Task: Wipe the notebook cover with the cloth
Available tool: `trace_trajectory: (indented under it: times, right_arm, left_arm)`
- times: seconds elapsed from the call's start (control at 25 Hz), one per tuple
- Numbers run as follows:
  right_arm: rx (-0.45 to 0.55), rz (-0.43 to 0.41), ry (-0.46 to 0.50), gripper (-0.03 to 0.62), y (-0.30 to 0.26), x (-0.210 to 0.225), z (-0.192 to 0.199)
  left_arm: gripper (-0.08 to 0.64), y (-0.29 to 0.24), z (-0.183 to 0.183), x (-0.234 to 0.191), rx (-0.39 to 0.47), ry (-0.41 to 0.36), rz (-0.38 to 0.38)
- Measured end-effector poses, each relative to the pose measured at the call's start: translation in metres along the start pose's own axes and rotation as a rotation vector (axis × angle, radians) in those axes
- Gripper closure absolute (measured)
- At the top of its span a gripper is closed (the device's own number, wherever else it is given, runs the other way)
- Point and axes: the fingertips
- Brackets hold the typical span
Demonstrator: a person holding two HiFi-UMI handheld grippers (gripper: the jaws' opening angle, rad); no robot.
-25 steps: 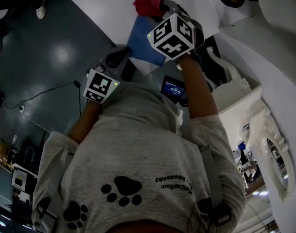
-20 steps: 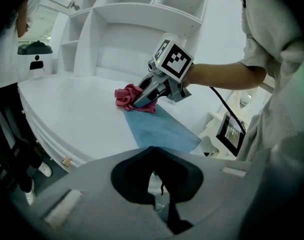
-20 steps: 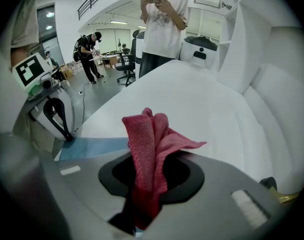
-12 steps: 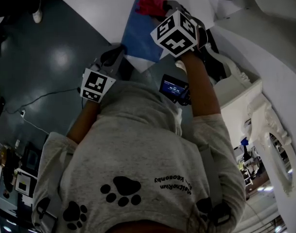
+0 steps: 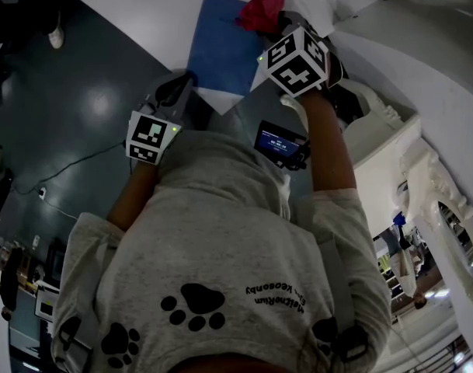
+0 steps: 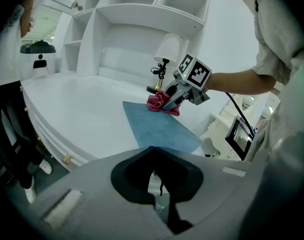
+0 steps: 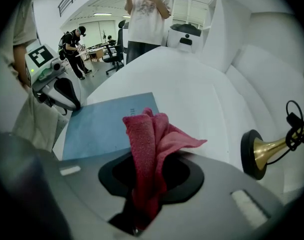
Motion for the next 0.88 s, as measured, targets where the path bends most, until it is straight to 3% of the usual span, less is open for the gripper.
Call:
trace_trajectory:
  times: [0.44,0.68,0.88]
  right_arm:
    - [-0.09,0.053,-0.011,0.496,0.004,0.003,0.027]
    - [-0.092,0.06,-0.139,0.495,0.012,0.009,0.056]
    - [-0.047,0.096,-0.232,0.495,0.026,0.011,0.054]
  left_arm:
    - [0.565,0.003,0.0,-0.002,-0.009,-0.028,0.004]
    - [0.565,-0.001,0.0,0.002,-0.014,-0.038,0.011]
    - [0.565,-0.001,0.0,0.001,-0.01,-0.035,0.012]
Point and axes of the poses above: the fingertips, and each gripper's own axes: y backward along the fingers, x to its right, z out of its underside, and after that the axes turned 7 degrees about z, right-handed
